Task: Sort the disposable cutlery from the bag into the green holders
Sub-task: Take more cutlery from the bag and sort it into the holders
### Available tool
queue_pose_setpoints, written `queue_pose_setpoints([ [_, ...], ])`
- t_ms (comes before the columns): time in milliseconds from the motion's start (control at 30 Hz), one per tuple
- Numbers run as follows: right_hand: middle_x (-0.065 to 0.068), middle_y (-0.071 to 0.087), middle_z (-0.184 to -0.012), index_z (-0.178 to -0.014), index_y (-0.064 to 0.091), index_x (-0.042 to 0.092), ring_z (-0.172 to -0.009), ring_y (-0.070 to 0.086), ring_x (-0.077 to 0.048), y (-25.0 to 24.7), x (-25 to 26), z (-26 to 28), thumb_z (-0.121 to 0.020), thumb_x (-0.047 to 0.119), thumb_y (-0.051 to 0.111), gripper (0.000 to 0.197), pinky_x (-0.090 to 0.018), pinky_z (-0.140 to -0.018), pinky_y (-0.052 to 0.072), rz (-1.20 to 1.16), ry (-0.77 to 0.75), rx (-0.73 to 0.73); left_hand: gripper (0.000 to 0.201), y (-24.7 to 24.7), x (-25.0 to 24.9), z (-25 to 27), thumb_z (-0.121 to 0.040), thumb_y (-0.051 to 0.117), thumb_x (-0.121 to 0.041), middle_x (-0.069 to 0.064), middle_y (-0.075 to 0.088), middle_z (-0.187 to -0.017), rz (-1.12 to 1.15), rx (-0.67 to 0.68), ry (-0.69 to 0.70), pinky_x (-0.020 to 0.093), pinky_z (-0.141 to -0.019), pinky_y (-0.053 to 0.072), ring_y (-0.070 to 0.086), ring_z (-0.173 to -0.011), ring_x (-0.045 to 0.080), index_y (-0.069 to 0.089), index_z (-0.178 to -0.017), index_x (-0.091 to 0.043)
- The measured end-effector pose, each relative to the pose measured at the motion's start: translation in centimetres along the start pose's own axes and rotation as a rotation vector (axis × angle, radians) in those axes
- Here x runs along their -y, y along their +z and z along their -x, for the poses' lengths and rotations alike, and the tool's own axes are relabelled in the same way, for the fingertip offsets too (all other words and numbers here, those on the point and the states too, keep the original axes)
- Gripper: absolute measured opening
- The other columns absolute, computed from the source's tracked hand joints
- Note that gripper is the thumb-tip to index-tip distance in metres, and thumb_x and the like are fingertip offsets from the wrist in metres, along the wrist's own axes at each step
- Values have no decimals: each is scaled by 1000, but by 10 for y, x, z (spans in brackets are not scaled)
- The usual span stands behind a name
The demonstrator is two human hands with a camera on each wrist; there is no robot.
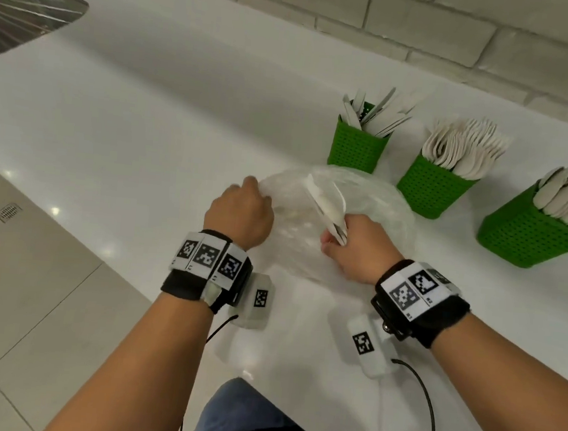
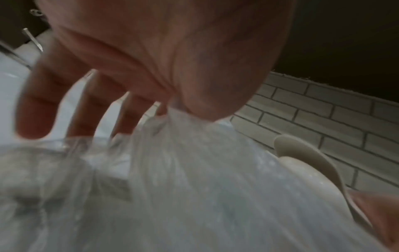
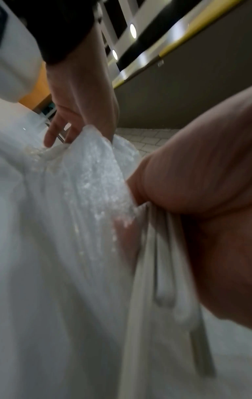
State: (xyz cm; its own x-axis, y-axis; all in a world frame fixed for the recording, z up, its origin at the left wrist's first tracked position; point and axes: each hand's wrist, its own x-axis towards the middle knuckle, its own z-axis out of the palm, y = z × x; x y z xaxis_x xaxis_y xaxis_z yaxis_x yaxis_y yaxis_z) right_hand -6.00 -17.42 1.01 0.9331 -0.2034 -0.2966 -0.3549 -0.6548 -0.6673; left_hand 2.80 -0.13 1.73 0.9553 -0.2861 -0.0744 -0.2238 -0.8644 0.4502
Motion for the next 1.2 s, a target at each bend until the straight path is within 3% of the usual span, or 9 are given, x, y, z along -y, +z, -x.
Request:
queue_pose_setpoints([
  [100,-8,68,-88,-88,69,5,-81,63,-23,-2,10,-4,-87,20,69,16,-37,-74,51,47,-200,-136,15,-1,9,-6,-96,37,-6,18,58,-99,30,127,-7,38,-70,38,54,-86,38,43,-109,-5],
  [233,-3,61,-98,-92,68,4,-83,60,-27,0,23,-15,-81,8,70,12,-44,-72,50,295,-467,-71,20,-5,20,-10,-89,46,2,2,53,-84,114,146,119,30,-67,35,49,-78,26,46,-108,-5],
  [400,-7,63,-113,-113,60,8,-95,62,-30,12,36,-36,-83,12,67,31,-37,-77,50,438,-319,-44,21,-5,33,-16,-85,41,6,10,65,-92,362,206,170,41,-73,50,62,-85,31,54,-98,-5],
  [533,-14,63,-104,-105,60,8,-90,62,-32,20,43,-40,-89,23,63,23,-31,-67,42,599,-168,38,23,0,41,-22,-85,43,7,9,66,-90,528,176,87,27,-68,47,61,-84,26,56,-94,-8],
  [667,-11,62,-104,-105,60,11,-90,62,-32,16,49,-40,-92,25,57,19,-32,-66,40,609,-162,-140,8,4,39,-26,-94,50,-14,4,59,-90,416,57,38,24,-62,42,57,-86,28,46,-101,-11],
  [800,-13,64,-107,-110,59,8,-97,61,-34,20,53,-43,-88,33,66,33,-36,-75,50,352,-69,-279,56,-4,28,-40,-81,65,-60,0,61,-104,384,146,23,33,-74,49,59,-94,19,54,-109,-14],
  [933,-13,65,-98,-99,63,8,-93,60,-30,26,57,-43,-79,41,74,40,-36,-75,52,182,1,-305,33,-16,23,-52,-87,63,-26,0,61,-104,360,157,150,20,-63,41,60,-96,20,55,-115,-10],
  [1100,-8,69,-94,-98,67,11,-88,64,-27,23,54,-46,-70,43,81,45,-40,-74,54,60,12,-373,27,-29,24,-61,-86,52,0,12,72,-103,724,413,217,50,-88,55,68,-99,30,67,-106,-8],
  [1200,-5,70,-87,-89,67,14,-84,66,-24,20,50,-46,-73,36,81,30,-35,-73,53,31,2,-320,26,-35,26,-66,-90,49,0,16,73,-101,775,509,198,55,-88,55,69,-97,35,70,-104,-5],
])
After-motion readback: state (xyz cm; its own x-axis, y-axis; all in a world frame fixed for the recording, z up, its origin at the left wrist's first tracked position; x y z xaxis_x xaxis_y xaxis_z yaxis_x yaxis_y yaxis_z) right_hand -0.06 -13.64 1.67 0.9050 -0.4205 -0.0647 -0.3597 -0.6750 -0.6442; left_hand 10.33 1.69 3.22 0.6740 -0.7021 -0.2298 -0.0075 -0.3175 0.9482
